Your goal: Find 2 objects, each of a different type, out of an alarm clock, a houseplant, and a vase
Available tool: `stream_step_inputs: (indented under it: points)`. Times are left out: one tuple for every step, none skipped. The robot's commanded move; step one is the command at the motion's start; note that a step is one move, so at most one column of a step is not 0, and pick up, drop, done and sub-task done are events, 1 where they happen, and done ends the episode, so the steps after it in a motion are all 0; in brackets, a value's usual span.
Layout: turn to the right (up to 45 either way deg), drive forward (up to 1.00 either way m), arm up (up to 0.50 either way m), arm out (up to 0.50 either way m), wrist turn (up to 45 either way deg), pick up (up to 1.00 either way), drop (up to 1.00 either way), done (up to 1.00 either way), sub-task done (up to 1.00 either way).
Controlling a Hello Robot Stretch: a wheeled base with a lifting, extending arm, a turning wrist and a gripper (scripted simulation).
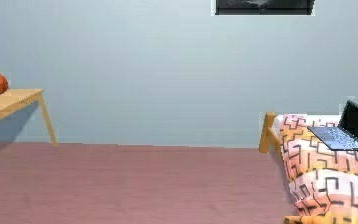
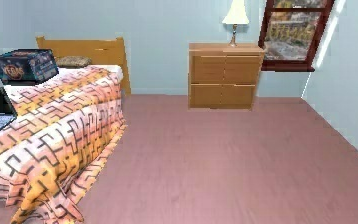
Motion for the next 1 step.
stream_step_inputs:
  points:
    - [0.0,0.05,0.0,0.0,0.0,0.0,0.0,0.0,0.0]
